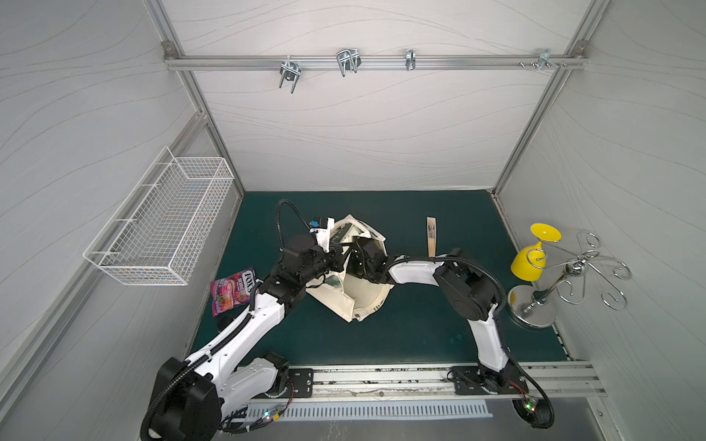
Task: Take out the folding fans from the tote bags
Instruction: Pick up the folding fan from the canvas bag.
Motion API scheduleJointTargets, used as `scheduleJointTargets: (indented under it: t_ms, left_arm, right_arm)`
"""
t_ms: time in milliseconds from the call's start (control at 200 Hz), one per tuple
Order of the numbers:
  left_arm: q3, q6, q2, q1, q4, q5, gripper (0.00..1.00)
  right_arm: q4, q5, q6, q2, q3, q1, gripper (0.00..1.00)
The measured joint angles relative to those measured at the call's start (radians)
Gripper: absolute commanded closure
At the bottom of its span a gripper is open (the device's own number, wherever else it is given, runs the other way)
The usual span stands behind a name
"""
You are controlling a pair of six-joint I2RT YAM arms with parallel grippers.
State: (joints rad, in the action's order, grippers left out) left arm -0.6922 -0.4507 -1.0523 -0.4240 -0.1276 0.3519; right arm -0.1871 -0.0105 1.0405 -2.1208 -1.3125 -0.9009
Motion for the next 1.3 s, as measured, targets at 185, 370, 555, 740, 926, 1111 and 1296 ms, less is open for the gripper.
scheduleJointTargets:
  t_ms: [185,370,555,740,926,1111,1296]
  left_arm:
    - [0.0,-0.02,-0.006,0.005,-0.006,-0.001,1.0]
    - [0.013,-0.045,-0.007,0.007,-0.027,-0.011,1.0]
    - [0.016,-0.063,-0.01,0.007,-0.036,-0.011,1.0]
    - [0.029,-0.094,-0.011,0.011,-0.052,-0.034,1.0]
    - [0.032,-0.102,-0.007,0.011,-0.047,-0.064,1.0]
    - [0.032,-0.082,0.026,-0.003,-0.01,-0.133,1.0]
    - [0.031,-0.044,0.054,-0.014,0.02,-0.251,1.0]
  right_arm:
    - [-0.016,-0.01,0.019,-0.029,-0.031,0.003,0.74]
    - [-0.03,-0.026,0.037,-0.058,-0.061,0.008,0.74]
    - [-0.058,-0.042,0.06,-0.071,-0.063,0.013,0.68]
    - [-0.09,-0.067,0.079,-0.121,-0.121,0.019,0.72]
    - [-0.111,-0.095,0.098,-0.151,-0.154,0.023,0.85]
    - [-0.14,-0.116,0.089,-0.133,-0.136,0.024,0.91]
    - [-0.14,-0.126,0.021,-0.056,-0.046,0.024,0.99]
